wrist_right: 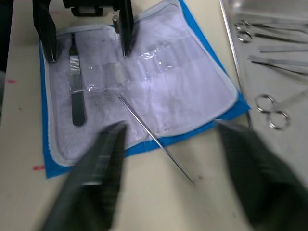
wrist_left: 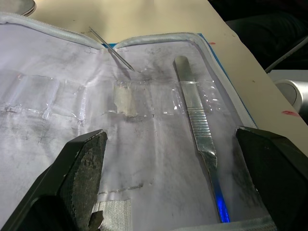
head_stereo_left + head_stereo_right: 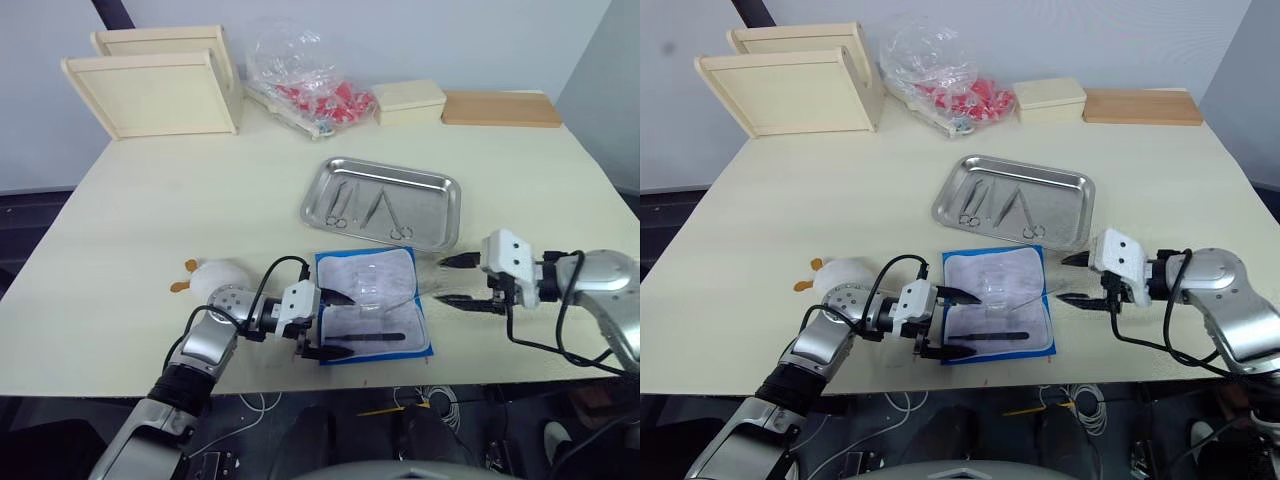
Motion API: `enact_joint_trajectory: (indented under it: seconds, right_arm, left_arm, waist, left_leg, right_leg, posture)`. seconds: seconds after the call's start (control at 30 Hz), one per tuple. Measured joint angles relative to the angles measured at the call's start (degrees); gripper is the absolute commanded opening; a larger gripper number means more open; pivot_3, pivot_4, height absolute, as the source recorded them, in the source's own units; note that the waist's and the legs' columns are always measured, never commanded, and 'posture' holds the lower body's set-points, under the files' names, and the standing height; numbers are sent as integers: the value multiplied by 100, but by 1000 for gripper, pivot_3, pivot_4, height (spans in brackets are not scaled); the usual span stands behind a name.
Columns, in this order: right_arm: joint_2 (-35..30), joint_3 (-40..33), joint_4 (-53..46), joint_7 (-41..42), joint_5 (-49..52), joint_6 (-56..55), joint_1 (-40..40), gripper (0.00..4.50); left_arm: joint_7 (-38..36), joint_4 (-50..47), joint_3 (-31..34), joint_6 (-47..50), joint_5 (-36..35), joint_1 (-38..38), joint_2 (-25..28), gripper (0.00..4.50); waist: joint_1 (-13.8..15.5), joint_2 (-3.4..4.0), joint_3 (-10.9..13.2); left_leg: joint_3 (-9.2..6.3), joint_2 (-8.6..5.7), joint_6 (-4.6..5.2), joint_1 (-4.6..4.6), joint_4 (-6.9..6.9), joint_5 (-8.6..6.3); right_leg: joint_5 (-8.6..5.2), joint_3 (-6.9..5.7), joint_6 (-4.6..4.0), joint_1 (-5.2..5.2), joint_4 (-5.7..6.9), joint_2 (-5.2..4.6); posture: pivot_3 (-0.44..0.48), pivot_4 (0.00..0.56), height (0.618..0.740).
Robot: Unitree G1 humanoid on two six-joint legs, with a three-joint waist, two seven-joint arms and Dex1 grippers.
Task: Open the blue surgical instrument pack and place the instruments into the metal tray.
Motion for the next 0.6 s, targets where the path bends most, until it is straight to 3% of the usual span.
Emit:
enact_joint_trajectory:
  seconds: [0.6]
  right_arm:
    - [956, 813, 3749, 1331, -963, -2253, -1460, 4311]
  left_arm:
    - [93, -187, 9, 42, -1, 109, 44, 4500]
  waist:
    - [-15, 2, 1]
  left_leg:
    - [8, -4, 1, 2, 2, -1]
  right_leg:
    - [1, 8, -1, 0, 2, -1]
  posture:
    - [0, 150, 740]
